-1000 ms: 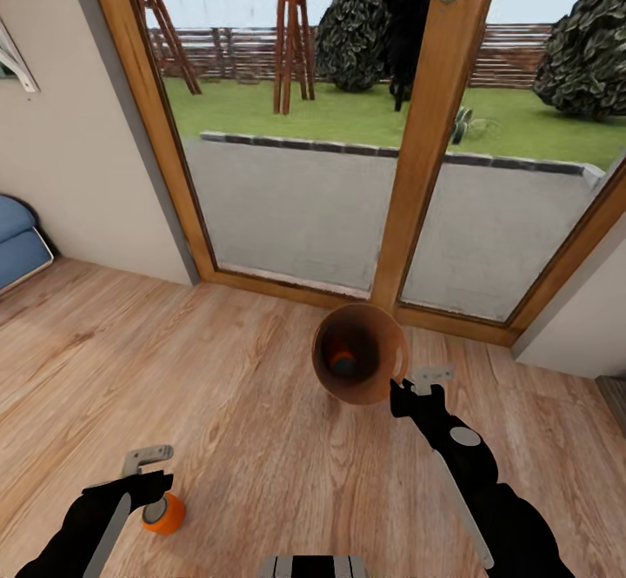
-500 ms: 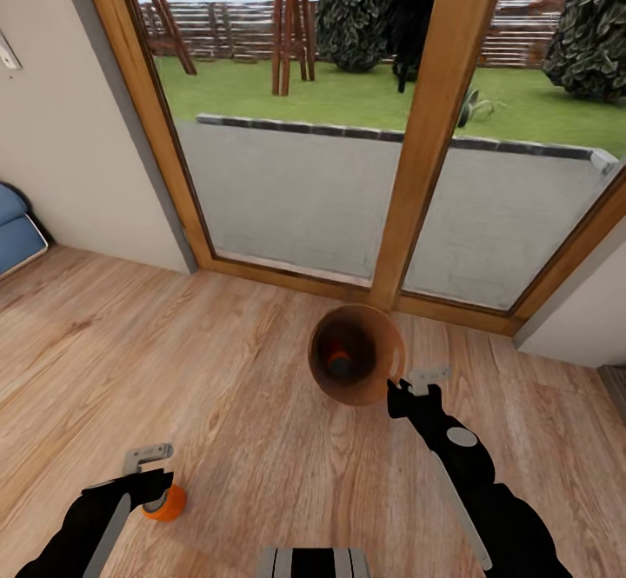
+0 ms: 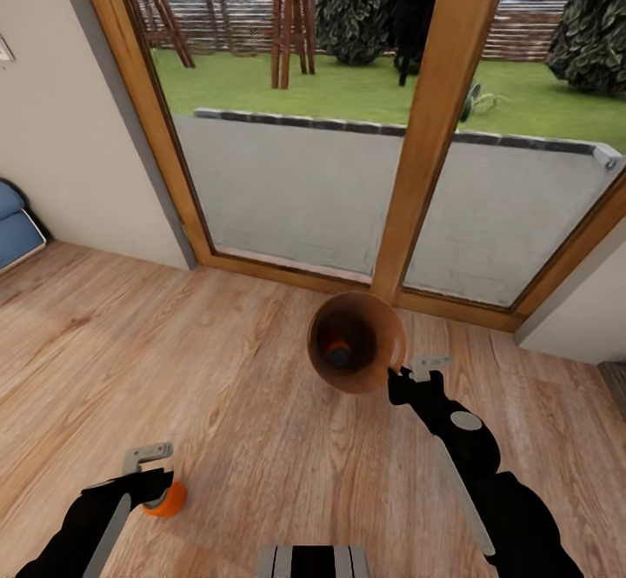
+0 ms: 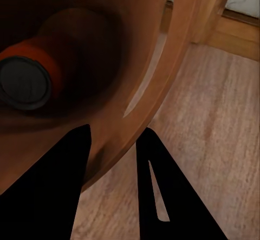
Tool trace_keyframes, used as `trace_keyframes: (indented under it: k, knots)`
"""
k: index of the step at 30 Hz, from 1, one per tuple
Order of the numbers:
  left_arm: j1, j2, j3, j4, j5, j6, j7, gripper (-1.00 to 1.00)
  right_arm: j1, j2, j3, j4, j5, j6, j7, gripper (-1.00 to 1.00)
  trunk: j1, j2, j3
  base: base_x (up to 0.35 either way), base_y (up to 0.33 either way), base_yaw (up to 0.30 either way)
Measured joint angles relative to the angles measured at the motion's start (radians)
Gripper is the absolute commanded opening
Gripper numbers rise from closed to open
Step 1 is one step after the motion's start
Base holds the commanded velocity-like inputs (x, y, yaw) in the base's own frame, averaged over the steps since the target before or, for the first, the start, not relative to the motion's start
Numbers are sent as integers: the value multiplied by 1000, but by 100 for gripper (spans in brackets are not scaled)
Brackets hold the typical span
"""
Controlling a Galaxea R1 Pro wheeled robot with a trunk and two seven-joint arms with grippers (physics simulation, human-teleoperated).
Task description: Put the three can of soda from the living room inside the tash can in the kitchen.
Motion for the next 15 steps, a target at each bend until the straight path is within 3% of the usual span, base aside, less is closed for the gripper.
trace_keyframes:
  k: [8,11,15]
  knots:
    - [0,0,0,1,3,-1,0,100,-11,0,1,-4,-4,8,3,-100,4,-2,-31,0,0,0]
    - [-7,-17,1,2,9,-18,-5,100,-22,1,17,15,-11,-7,5,-100,4,-2,-31,0,0,0]
    - [-7,-17,2,2,9,-40,-5,100,-22,1,40,16,-11,-12,5,-100,4,-2,-31,0,0,0]
